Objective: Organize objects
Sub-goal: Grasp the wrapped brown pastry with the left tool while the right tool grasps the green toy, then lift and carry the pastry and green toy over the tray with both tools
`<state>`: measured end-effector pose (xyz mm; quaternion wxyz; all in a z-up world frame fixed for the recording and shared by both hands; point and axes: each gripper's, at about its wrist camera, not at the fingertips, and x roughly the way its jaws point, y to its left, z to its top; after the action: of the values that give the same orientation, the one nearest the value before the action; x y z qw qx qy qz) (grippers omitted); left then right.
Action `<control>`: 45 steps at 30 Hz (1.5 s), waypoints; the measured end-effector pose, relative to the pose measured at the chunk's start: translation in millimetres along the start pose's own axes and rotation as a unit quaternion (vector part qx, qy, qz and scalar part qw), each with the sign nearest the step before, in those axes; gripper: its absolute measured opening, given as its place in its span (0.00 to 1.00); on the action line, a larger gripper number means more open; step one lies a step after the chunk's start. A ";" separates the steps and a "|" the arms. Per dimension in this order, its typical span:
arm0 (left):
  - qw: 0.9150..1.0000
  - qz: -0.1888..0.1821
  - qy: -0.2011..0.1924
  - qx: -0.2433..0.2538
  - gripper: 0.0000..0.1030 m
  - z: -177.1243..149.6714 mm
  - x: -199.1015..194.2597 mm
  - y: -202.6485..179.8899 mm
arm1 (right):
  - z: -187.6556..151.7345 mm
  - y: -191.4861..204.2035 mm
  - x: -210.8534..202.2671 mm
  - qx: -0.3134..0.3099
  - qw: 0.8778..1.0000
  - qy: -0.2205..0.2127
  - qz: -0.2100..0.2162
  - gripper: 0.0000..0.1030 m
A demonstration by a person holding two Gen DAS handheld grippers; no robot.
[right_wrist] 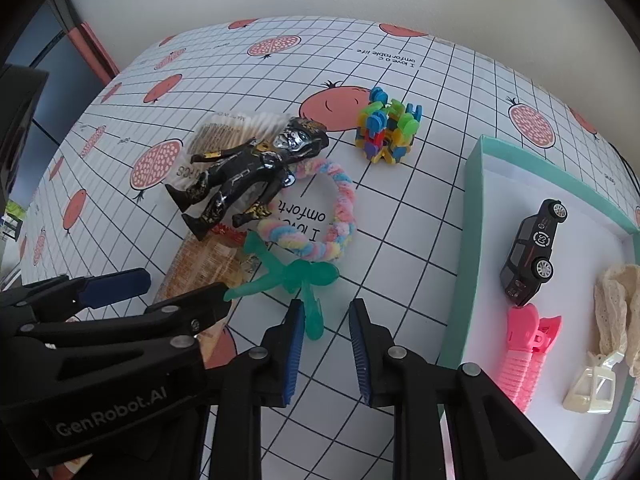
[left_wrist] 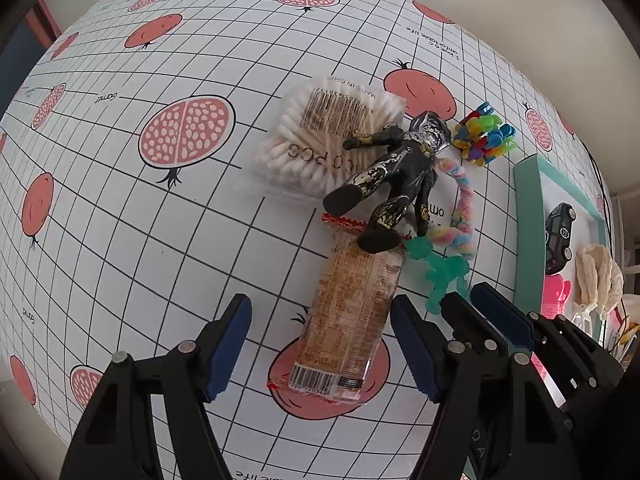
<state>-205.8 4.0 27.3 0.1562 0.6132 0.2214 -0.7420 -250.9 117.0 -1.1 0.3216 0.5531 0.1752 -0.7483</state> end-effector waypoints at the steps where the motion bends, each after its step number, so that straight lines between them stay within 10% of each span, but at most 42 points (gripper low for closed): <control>1: 1.000 -0.001 0.000 -0.001 0.64 -0.2 -0.4 0.6 | 1.1 2.3 1.6 0.000 1.000 0.000 -0.001 0.23; 14: 1.000 0.002 -0.002 0.005 0.38 -4.1 -7.3 7.1 | 3.6 4.3 6.9 0.000 1.000 0.005 0.015 0.10; 45: 0.995 -0.038 -0.091 -0.020 0.36 21.6 -65.4 25.3 | 17.6 1.5 -68.9 0.011 0.996 -0.065 0.052 0.10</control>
<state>-198.2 -31.4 91.1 0.1597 0.5312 0.2443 -0.7954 -249.9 124.8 69.6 0.3651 0.5154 0.1169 -0.7664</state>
